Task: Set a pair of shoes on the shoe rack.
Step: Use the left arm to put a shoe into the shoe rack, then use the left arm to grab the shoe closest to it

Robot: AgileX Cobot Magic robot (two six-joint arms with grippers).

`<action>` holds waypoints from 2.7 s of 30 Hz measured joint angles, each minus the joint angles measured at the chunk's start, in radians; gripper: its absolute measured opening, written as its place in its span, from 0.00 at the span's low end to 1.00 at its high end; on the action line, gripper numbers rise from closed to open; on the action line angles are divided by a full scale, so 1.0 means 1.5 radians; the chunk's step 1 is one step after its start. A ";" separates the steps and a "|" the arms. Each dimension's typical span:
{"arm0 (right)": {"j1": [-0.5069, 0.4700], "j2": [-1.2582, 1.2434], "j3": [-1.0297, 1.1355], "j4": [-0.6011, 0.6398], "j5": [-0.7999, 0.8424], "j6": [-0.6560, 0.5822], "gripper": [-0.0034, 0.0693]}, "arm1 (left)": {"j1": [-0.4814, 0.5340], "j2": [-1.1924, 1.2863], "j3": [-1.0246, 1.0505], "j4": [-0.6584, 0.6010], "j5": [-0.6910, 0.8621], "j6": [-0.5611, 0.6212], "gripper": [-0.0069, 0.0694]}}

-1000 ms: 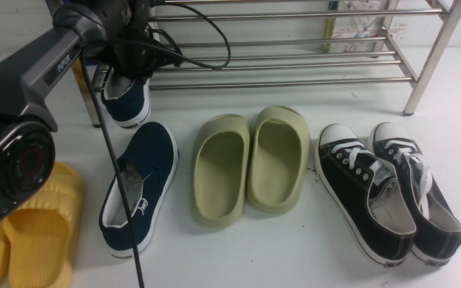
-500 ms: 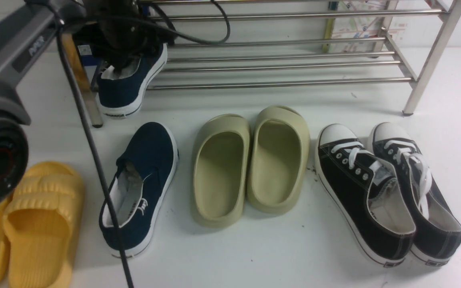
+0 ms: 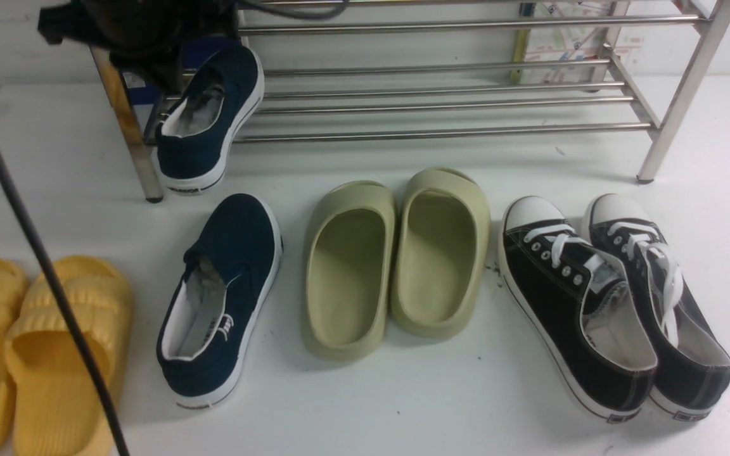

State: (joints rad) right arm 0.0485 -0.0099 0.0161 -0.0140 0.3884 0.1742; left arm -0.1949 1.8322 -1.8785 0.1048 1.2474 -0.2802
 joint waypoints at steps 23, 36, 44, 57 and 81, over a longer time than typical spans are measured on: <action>0.000 0.000 0.000 0.000 0.000 0.000 0.39 | 0.047 0.024 0.267 -0.025 -0.397 0.036 0.07; 0.000 0.000 0.000 0.000 0.000 0.000 0.39 | 0.047 0.033 0.221 -0.029 -0.422 0.036 0.07; 0.000 0.000 0.000 0.000 0.000 0.000 0.39 | 0.047 0.060 0.220 -0.042 -0.414 0.036 0.07; 0.000 0.000 0.000 0.000 0.000 0.000 0.39 | 0.047 -0.029 0.218 -0.047 -0.312 0.033 0.34; 0.000 0.000 0.000 0.000 0.000 0.000 0.39 | 0.047 -0.238 0.543 -0.135 -0.232 0.114 0.59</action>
State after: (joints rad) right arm 0.0485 -0.0099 0.0161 -0.0140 0.3884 0.1742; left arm -0.1251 1.4745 -1.0646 -0.0980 0.8990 -0.1094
